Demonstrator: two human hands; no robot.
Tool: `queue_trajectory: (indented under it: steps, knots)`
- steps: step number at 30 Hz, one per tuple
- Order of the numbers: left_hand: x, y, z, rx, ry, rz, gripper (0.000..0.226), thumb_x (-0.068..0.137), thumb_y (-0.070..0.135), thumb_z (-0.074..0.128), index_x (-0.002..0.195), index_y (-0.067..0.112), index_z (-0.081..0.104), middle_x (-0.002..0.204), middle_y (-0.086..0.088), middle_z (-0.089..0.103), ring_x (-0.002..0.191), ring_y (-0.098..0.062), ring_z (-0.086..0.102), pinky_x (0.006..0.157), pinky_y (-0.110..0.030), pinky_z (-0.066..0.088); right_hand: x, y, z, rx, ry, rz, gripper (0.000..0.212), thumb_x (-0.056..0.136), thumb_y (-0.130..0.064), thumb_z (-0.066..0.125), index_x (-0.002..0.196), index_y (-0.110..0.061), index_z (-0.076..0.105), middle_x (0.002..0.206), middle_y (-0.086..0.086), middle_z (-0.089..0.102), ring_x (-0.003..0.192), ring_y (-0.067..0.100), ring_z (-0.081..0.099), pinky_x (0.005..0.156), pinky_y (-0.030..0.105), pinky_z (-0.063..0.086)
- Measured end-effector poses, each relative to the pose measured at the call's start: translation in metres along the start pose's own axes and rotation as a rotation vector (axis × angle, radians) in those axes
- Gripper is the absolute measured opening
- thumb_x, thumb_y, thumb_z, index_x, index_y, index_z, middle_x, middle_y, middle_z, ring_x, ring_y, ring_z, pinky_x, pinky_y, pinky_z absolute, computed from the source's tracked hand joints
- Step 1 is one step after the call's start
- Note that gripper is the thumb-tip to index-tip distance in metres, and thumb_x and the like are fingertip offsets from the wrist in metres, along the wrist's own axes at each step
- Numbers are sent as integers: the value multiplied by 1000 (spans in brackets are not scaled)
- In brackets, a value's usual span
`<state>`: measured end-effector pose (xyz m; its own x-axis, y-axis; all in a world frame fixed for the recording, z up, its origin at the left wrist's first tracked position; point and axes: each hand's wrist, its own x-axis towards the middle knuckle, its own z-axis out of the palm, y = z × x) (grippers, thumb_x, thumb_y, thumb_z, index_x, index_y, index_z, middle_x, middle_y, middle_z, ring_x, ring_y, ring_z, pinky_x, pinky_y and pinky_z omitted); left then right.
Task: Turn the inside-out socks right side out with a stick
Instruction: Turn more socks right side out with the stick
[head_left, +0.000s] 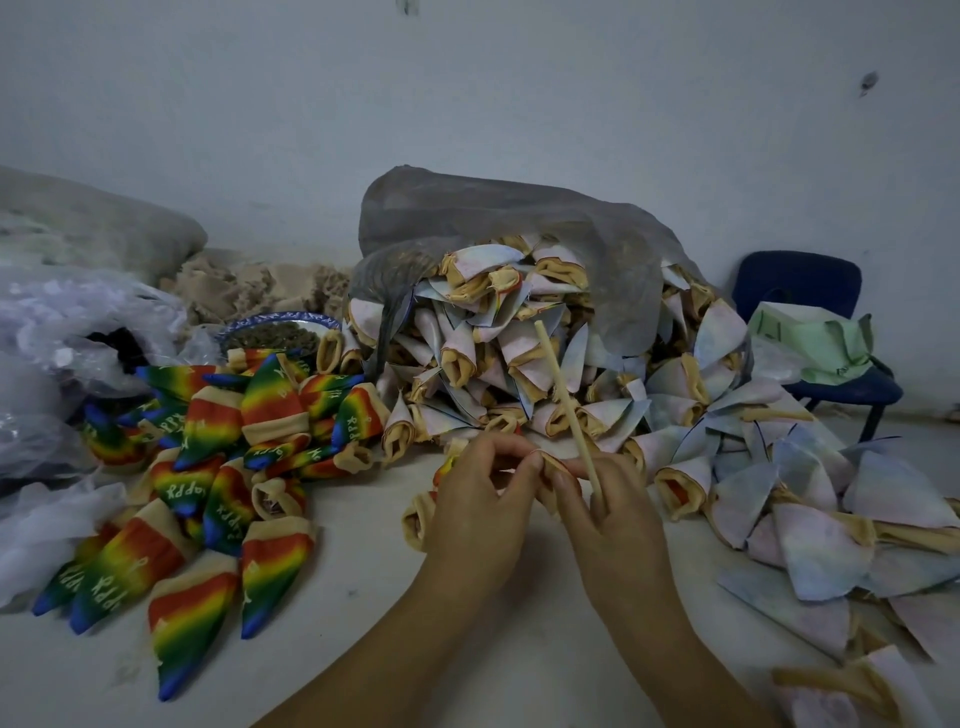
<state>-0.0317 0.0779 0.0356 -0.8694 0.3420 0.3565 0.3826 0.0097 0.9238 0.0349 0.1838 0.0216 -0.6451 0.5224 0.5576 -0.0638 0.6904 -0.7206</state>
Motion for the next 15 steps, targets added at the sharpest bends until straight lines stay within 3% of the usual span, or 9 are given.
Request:
queue_trajectory:
  steps: [3, 6, 8, 10, 13, 15]
  knots:
    - [1, 1, 0, 25, -23, -34, 14, 92, 34, 63, 83, 44, 61, 88, 14, 67, 84, -3, 62, 74, -25, 49, 1, 0, -3, 35, 20, 23, 8, 93, -23, 57, 93, -29, 62, 97, -15, 51, 87, -1, 54, 69, 8, 42]
    - [1, 4, 1, -110, -95, -122, 11, 92, 27, 64, 84, 34, 63, 84, 6, 71, 81, -11, 67, 75, -30, 54, 1, -3, -4, 101, 26, 55, 20, 94, -23, 54, 87, -42, 55, 95, -13, 53, 84, -1, 56, 66, 8, 42]
    - [3, 6, -1, -213, -151, -193, 5, 93, 23, 65, 88, 23, 64, 78, 2, 73, 67, -7, 66, 64, -20, 50, 2, -5, -4, 128, 27, 77, 21, 95, -24, 52, 86, -43, 53, 92, -11, 54, 76, 2, 56, 62, 12, 43]
    - [5, 6, -4, -353, -262, -300, 8, 94, 21, 64, 88, 15, 64, 71, 0, 69, 53, -5, 53, 51, -15, 41, 3, -6, -5, 140, 32, 92, 22, 96, -24, 50, 84, -43, 52, 86, -9, 55, 70, 2, 55, 59, 12, 41]
    - [7, 7, -6, -666, -409, -454, 11, 85, 23, 67, 82, 13, 62, 67, 1, 62, 57, -6, 47, 52, -18, 41, 2, -9, -6, 184, 24, 118, 20, 95, -29, 48, 81, -41, 53, 73, -15, 59, 64, -1, 55, 57, 8, 40]
    - [6, 7, -7, -667, -442, -423, 19, 79, 32, 69, 87, 16, 64, 74, 1, 65, 66, -7, 53, 60, -20, 43, 2, -10, -6, 234, 5, 165, 17, 95, -32, 48, 81, -39, 56, 67, -20, 60, 58, -1, 55, 54, 8, 40]
